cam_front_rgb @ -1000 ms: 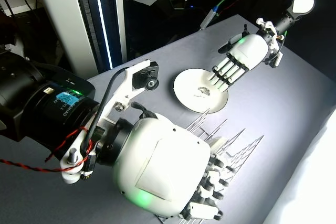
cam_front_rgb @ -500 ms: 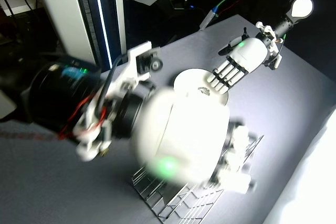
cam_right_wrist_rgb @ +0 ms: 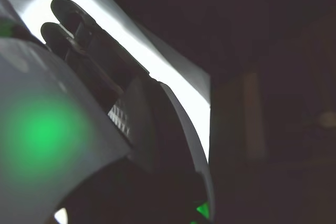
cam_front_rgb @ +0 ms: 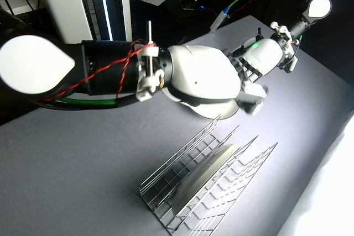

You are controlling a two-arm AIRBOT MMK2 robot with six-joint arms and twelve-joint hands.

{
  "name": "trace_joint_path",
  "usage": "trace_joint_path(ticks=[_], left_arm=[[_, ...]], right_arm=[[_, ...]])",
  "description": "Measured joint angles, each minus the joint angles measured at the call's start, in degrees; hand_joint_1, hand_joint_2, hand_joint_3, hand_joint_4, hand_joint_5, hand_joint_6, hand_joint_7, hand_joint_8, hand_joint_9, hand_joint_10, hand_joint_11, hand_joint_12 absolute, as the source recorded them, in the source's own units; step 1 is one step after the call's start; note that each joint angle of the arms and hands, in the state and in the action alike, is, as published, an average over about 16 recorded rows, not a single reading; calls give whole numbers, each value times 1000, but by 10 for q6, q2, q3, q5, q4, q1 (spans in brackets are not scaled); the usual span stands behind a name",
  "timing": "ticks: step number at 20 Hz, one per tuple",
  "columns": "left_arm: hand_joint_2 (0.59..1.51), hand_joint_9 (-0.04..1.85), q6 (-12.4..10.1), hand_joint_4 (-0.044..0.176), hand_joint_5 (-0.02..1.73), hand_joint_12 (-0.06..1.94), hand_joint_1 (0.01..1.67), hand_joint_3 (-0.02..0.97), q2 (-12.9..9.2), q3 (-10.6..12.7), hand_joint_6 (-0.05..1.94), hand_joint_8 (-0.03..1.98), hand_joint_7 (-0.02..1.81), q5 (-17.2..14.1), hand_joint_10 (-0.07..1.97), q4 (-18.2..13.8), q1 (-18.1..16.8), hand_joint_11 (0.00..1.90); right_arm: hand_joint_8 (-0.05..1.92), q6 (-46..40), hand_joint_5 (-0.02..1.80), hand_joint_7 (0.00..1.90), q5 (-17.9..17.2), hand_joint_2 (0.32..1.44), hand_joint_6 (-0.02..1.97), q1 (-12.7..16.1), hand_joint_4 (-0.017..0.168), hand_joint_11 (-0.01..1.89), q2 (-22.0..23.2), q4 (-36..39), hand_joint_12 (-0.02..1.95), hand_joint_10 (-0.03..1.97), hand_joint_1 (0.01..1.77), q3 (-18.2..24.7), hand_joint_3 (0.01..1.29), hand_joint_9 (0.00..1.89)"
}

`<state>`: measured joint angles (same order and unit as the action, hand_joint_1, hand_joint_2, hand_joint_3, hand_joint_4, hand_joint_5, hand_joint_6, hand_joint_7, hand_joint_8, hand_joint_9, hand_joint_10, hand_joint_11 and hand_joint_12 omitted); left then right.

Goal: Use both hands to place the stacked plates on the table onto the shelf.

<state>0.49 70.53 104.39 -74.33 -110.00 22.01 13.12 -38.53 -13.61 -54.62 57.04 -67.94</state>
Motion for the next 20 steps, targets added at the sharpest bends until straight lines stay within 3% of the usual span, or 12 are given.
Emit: trace_joint_path(ticks=[4, 9, 16, 20], left_arm=[[1121, 19, 0, -6, 6, -14, 23, 18, -4, -4, -11, 12, 23, 3, 6, -3, 9, 16], [1120, 13, 0, -9, -4, -16, 22, 18, -10, -15, -20, 5, 13, 15, 0, -5, 26, 16], [1117, 0, 2, -10, -9, -18, 22, 18, -20, -35, -23, -8, 2, 40, -11, 7, 59, 15], [1115, -8, 4, -10, -9, -20, 21, 18, -24, -43, -25, -14, -2, 50, -17, 16, 74, 15]], right_arm=[[13, 4, 375, 392, -35, 993, 38, -11, 4, 80, -3, 71, 846, 26, 1031, 9, 14, 393], [13, 8, 181, 191, -63, 942, 38, -25, 3, 20, -1, 105, 493, 23, 983, 21, 14, 190], [13, 12, 37, 39, -78, 879, 38, -40, 3, 14, 7, 111, 77, 21, 1009, 30, 14, 37], [13, 13, 18, 18, -73, 863, 38, -47, 3, 17, 7, 113, 12, 21, 1076, 28, 14, 17]])
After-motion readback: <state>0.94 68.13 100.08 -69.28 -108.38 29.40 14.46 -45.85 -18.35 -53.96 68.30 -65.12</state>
